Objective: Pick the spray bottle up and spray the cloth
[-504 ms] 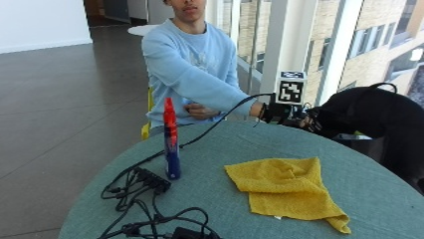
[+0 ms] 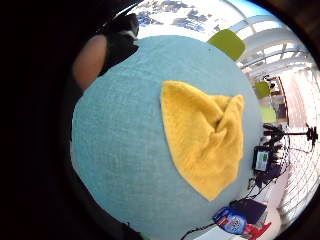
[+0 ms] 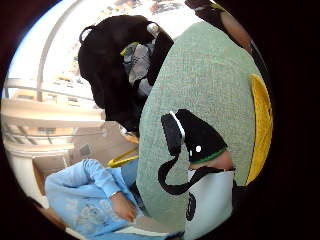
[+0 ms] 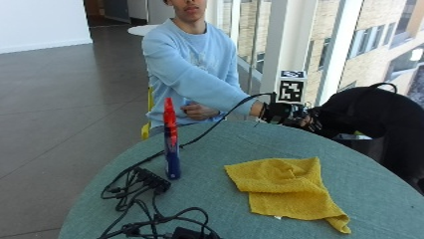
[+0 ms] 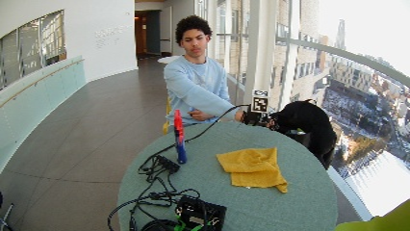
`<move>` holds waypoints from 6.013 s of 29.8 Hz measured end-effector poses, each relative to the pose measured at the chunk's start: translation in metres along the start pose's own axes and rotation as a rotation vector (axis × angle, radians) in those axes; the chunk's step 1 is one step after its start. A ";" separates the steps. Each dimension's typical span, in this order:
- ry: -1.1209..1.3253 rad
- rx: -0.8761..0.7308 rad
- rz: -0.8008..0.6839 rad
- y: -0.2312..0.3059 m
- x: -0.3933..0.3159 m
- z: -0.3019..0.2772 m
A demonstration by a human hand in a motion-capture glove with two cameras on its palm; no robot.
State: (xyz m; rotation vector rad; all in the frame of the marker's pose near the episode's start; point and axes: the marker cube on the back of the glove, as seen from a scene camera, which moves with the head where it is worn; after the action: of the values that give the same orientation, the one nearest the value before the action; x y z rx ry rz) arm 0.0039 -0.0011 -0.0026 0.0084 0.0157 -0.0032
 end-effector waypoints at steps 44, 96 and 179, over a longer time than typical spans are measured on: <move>0.007 0.160 0.073 0.185 0.012 -0.054; -0.662 0.868 0.795 0.434 0.205 -0.042; -0.966 0.858 0.731 0.342 0.234 -0.023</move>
State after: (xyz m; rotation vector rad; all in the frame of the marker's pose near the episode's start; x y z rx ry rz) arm 0.2385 0.3406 -0.0260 0.8683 -0.9572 0.7173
